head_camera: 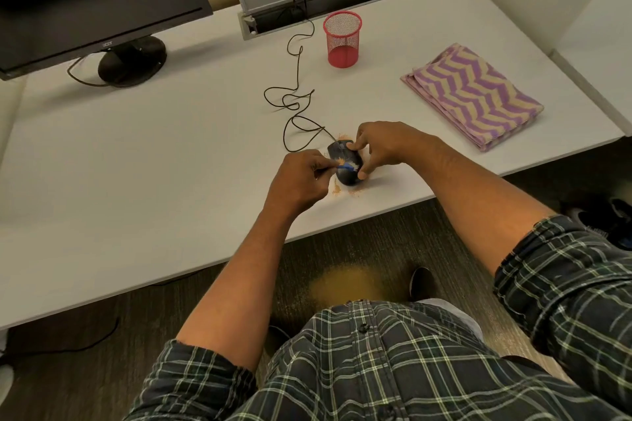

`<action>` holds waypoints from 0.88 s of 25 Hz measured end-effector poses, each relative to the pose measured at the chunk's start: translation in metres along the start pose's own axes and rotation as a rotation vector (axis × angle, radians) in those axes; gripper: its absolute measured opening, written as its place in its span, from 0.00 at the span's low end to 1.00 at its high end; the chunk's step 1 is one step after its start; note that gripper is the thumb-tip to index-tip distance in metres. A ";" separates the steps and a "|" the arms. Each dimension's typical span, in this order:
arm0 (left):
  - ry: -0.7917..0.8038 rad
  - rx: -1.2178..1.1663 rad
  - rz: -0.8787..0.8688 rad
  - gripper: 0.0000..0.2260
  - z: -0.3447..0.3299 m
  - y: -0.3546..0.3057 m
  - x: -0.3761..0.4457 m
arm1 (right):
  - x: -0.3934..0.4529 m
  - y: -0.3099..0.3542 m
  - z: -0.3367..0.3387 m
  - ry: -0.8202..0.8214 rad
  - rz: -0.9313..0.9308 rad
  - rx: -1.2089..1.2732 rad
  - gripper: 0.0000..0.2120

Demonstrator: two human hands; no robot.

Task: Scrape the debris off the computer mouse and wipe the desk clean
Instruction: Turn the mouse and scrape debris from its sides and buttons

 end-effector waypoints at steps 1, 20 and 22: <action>-0.005 0.009 0.011 0.09 -0.001 0.000 0.001 | 0.000 0.000 0.000 0.001 0.000 -0.001 0.40; 0.132 0.088 0.118 0.08 -0.005 0.021 0.000 | 0.005 -0.004 -0.003 0.002 -0.005 0.033 0.39; 0.038 0.002 0.118 0.07 0.005 0.023 -0.001 | 0.005 -0.004 -0.004 0.008 -0.005 0.034 0.39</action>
Point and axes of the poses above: each hand's wrist, its own x-axis towards the middle knuckle, its own z-axis out of the back of the hand, y = z × x, the point moved 6 cm from there along x, towards the middle knuckle, and after that the axes turned 9 degrees about y, right-handed, at the moved point
